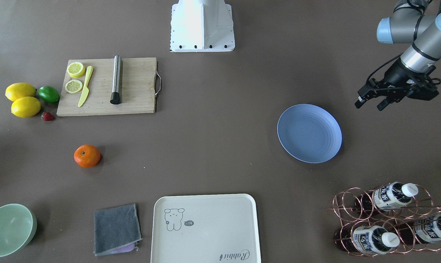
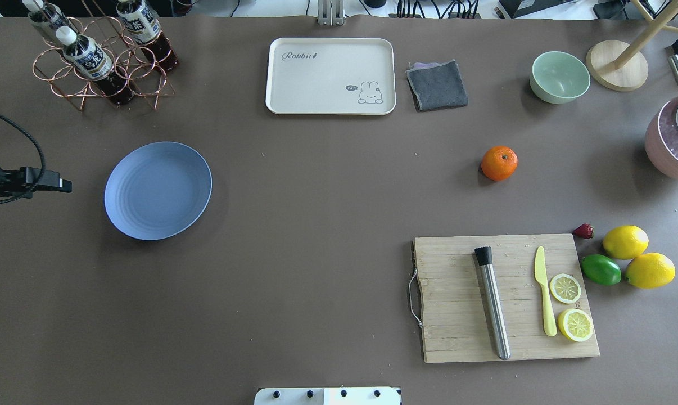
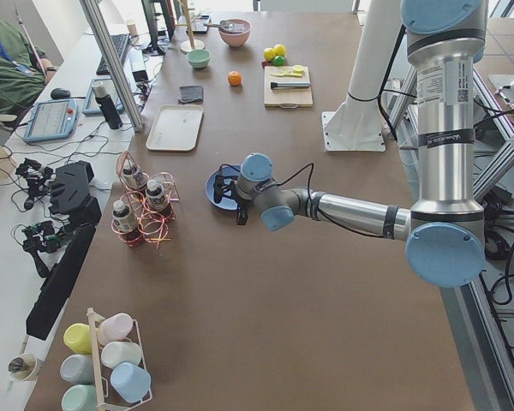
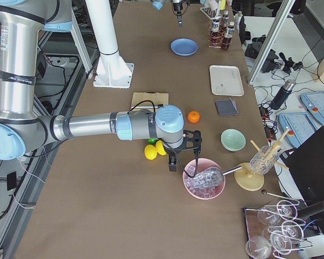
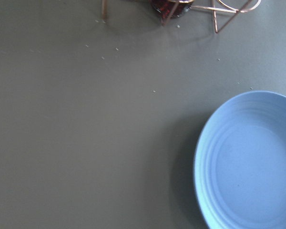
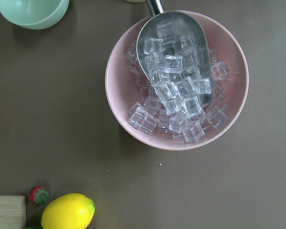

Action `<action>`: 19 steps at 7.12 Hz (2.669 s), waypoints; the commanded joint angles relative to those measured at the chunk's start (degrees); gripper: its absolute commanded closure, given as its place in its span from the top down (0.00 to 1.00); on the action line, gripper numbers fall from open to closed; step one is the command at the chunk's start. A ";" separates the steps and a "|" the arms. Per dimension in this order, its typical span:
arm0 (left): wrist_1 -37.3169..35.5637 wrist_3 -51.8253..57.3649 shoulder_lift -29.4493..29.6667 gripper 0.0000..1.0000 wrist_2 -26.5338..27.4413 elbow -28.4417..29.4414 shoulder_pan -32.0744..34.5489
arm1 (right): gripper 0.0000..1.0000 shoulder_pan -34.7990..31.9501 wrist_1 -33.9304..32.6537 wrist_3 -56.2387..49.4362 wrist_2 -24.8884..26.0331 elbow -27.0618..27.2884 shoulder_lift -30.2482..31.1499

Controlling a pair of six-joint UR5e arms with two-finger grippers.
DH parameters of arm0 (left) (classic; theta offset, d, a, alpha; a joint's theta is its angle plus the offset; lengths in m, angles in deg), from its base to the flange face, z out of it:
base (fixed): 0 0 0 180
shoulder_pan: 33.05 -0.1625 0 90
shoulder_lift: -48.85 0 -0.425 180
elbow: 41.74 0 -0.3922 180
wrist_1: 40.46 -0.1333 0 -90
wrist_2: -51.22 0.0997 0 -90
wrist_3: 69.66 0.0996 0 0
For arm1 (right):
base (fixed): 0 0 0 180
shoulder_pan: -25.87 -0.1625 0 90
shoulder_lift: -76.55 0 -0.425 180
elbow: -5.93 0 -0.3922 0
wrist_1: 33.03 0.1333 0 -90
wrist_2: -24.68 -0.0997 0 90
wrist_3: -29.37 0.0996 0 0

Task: Pick orange to plate
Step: 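Reach the left gripper to the rim of the light blue plate and grasp it, then lift and slide the blue plate with the left gripper toward the table center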

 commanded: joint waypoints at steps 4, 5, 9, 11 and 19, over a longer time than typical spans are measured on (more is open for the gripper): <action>9.60 -2.69 7.95 0.97 6.14 13.80 -6.65 | 1.00 0.00 0.24 1.52 0.07 -0.19 -0.21; 9.70 -2.69 7.95 0.86 6.22 13.72 -6.82 | 1.00 0.26 0.16 1.52 0.15 -0.19 -0.38; 9.09 -3.21 8.65 0.00 5.52 13.28 -7.00 | 1.00 0.53 0.16 1.35 -0.37 -0.19 -0.38; 9.43 -2.96 8.13 0.00 2.47 12.93 -6.31 | 1.00 0.53 0.24 1.43 -0.72 -0.10 -0.73; -14.34 -18.48 23.99 0.00 3.88 -2.01 -12.13 | 1.00 19.92 -0.81 32.25 5.32 1.30 -16.98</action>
